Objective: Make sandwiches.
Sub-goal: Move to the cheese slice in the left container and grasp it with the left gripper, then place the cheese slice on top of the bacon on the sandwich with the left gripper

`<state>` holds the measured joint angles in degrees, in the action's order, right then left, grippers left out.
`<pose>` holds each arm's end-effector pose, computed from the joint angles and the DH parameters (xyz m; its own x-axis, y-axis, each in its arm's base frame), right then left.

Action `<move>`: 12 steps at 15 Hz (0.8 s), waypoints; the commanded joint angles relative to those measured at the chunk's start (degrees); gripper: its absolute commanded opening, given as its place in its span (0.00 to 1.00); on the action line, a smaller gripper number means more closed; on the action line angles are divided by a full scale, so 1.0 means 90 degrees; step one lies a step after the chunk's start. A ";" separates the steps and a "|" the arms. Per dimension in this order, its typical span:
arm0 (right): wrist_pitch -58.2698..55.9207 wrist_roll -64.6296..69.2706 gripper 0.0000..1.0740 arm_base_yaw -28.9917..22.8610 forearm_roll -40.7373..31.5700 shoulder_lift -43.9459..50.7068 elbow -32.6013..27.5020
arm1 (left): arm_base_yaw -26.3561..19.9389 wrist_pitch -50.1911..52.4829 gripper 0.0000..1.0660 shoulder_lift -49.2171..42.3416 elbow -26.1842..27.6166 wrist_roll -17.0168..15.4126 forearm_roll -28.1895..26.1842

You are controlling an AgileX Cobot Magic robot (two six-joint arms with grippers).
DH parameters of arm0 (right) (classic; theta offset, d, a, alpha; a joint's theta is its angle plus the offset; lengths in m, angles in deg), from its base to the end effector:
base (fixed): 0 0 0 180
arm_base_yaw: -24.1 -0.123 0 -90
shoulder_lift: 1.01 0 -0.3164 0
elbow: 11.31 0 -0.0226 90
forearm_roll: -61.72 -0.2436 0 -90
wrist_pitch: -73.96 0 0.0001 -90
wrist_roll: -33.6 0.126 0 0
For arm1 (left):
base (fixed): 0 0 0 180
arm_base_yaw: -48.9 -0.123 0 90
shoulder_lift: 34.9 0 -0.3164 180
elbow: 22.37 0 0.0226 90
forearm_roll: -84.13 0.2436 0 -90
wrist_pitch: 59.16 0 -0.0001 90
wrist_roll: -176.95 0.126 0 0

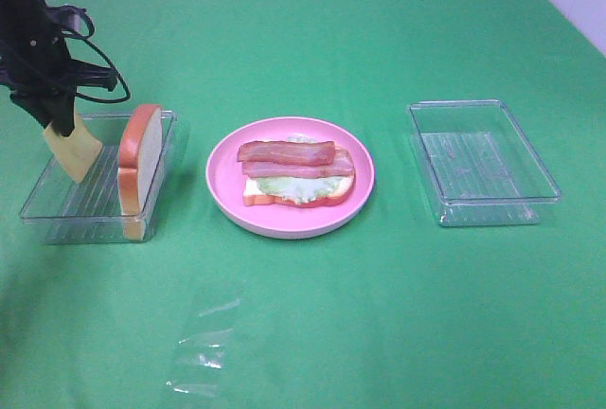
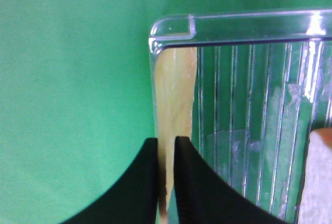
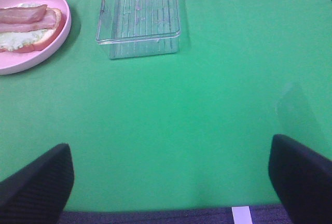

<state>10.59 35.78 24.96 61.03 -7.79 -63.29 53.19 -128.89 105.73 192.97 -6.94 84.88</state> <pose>-0.0110 0.0015 0.2389 -0.5310 0.0514 -0.8458 0.0290 0.9987 0.0425 0.4951 -0.0356 0.1557 -0.9961 0.0112 -0.0874 0.0107 0.9999 0.0067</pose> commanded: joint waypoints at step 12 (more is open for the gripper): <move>0.0038 -0.0057 0.91 0.0006 -0.0025 0.0172 -0.0013 | 0.0070 -0.0382 0.00 -0.1331 0.0032 0.0000 -0.0439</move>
<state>10.59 35.78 24.96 61.03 -7.79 -63.29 53.42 -128.94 94.61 192.97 -6.89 81.73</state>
